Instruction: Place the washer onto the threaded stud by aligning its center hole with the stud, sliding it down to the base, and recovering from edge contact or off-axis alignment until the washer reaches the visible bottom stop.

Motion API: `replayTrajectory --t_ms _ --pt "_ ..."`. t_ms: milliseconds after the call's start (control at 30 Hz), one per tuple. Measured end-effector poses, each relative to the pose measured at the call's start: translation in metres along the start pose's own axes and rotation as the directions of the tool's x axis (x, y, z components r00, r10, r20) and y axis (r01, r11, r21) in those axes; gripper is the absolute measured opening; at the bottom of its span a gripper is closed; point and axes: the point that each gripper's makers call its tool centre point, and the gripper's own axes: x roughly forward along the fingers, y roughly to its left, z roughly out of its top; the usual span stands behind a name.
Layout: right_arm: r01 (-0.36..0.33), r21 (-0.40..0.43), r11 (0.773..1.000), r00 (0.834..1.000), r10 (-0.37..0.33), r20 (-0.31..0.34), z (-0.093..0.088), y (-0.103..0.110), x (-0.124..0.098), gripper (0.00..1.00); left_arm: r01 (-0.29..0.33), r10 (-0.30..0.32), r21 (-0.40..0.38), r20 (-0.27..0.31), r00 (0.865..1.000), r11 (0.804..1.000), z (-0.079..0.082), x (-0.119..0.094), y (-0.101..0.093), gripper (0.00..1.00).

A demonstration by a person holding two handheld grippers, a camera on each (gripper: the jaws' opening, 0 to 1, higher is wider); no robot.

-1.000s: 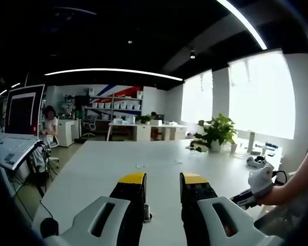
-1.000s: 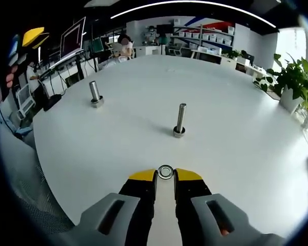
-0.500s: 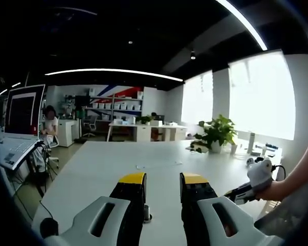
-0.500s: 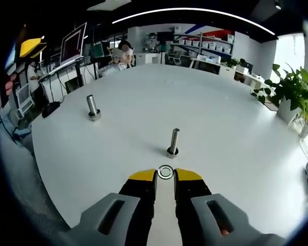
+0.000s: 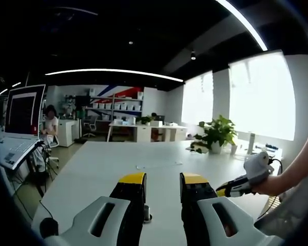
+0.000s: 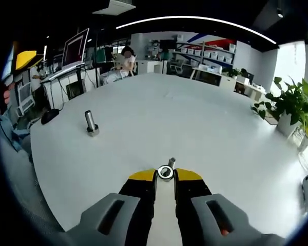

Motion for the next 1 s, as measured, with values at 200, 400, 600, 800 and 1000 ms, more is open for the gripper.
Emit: replayTrajectory --t_ms 200,400,600,800,1000 --pt "0.002 -0.008 1.000 1.000 -0.002 0.000 0.003 -0.003 0.003 0.15 -0.003 0.003 0.000 0.002 1.000 1.000 0.000 0.000 0.001 0.24" --pt "0.003 -0.011 1.000 1.000 -0.002 0.001 0.007 -0.006 0.007 0.15 -0.006 0.006 0.001 0.000 1.000 1.000 0.000 0.000 0.002 0.24" --pt "0.001 -0.018 1.000 1.000 -0.001 0.002 0.012 -0.008 0.010 0.15 -0.007 0.007 0.002 0.000 1.000 1.000 0.000 0.000 0.002 0.24" --pt "-0.003 -0.024 1.000 1.000 0.003 -0.003 0.012 -0.010 0.014 0.15 -0.013 0.013 0.001 0.000 1.000 1.000 -0.001 -0.001 0.004 0.24" --pt "-0.007 -0.028 1.000 1.000 0.007 -0.009 0.012 -0.009 0.018 0.15 -0.015 0.015 0.001 -0.002 1.000 1.000 -0.001 0.000 0.004 0.24"
